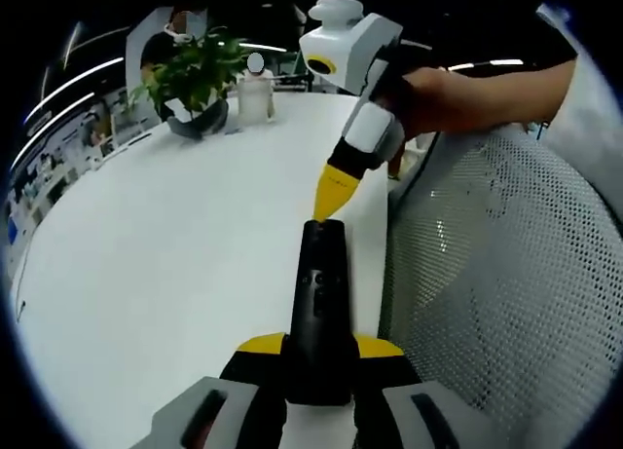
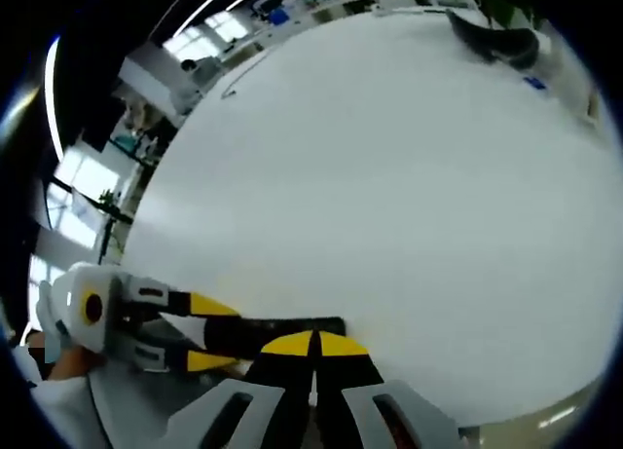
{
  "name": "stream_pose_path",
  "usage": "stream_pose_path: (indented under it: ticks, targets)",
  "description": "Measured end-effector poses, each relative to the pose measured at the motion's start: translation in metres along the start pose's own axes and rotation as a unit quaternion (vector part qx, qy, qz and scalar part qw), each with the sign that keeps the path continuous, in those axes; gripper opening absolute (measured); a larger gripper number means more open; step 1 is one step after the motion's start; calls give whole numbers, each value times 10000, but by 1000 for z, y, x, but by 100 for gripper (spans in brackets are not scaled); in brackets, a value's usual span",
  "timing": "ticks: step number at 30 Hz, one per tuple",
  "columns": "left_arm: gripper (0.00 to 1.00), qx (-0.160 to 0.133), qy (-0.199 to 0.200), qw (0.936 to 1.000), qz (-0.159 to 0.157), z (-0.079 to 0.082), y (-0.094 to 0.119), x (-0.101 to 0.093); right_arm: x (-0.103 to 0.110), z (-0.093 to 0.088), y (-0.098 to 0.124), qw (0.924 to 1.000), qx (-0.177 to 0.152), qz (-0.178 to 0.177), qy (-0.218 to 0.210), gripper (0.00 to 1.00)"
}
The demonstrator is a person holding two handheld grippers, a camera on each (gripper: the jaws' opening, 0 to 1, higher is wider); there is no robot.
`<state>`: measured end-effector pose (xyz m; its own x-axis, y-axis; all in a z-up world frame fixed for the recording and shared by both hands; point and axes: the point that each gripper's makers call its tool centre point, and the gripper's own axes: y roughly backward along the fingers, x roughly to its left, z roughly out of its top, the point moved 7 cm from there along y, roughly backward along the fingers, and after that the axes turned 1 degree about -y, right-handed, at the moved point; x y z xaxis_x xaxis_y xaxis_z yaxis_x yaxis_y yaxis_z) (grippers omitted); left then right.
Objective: Press the specified remote control buttons in sequence, fully releasing each button before pressing the next.
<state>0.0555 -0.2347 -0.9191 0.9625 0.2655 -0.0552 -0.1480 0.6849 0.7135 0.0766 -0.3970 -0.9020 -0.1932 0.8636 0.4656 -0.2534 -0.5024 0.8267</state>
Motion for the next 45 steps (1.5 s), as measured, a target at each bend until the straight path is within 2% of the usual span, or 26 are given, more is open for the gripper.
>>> stream_pose_path:
  ticks: [2,5,16,20,23,25,30,33,36,45]
  targets:
    - [24,6,-6,10000,5,0,0,0,-3,-3,-2,9999,128,-95,-34,0]
    - [24,-12,-25,10000,13,0,0,0,-4,-1,-1,9999,30,37,-142,0]
    - [24,-38,-40,10000,8,-1,0,0,-2,-3,-2,9999,-118,-79,-34,0]
    - [24,-42,-44,10000,6,-1,0,0,-3,-2,-2,9996,-125,-43,-251,0]
    - [24,-30,-65,10000,16,-1,0,0,-6,-4,-1,9983,-182,231,-506,0]
    - [24,-18,-121,9999,22,0,-1,0,-8,-3,1,9953,-137,374,-883,0]
    - [24,-21,-217,9998,22,0,-1,0,-3,-1,3,9976,-238,220,-611,0]
    - [24,-15,-255,9997,32,-1,-1,-1,-1,0,4,9970,-276,385,-606,0]
    - [24,-19,-316,9995,39,-1,-1,-1,-2,-3,1,9966,-129,416,-693,0]
    - [24,-28,-270,9996,33,-1,-1,-1,3,-4,-2,9975,-26,454,-538,0]
